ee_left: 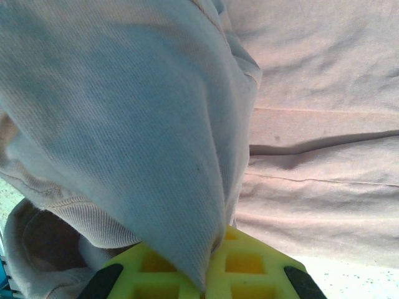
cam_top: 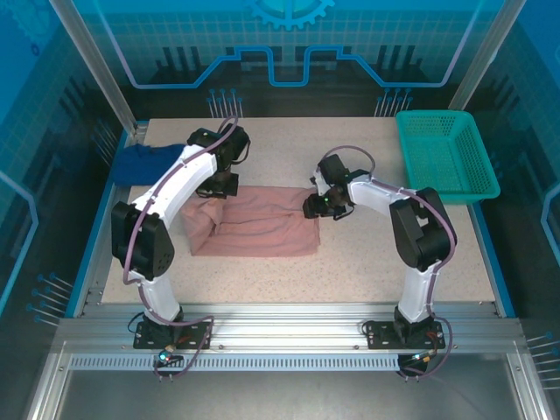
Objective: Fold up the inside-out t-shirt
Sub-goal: Adjust the T-shirt at the center of the table.
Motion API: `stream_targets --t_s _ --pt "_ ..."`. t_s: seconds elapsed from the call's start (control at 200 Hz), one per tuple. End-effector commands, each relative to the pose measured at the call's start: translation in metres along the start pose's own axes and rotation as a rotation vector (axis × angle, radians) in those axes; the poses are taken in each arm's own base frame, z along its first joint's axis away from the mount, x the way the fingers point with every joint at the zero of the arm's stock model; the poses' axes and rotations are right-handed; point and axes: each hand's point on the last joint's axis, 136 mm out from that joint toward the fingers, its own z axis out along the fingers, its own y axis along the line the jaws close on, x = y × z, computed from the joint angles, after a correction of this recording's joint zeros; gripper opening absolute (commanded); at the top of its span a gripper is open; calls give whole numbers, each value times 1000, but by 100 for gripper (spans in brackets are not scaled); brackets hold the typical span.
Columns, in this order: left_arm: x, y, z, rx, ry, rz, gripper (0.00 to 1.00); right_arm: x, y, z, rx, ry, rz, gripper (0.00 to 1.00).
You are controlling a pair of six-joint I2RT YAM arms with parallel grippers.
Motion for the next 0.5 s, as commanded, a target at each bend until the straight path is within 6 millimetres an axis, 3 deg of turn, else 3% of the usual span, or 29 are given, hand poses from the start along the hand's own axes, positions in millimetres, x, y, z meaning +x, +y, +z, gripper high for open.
stream_targets --t_s 0.0,0.23,0.495 --pt "-2 -7 -3 29 -1 -9 0 2 -1 8 35 26 -3 50" --pt "-2 -16 -6 72 -8 -12 0 12 -13 23 102 73 -7 40" --pt "-3 -28 -11 127 -13 -16 0 19 -17 29 115 91 -6 35"
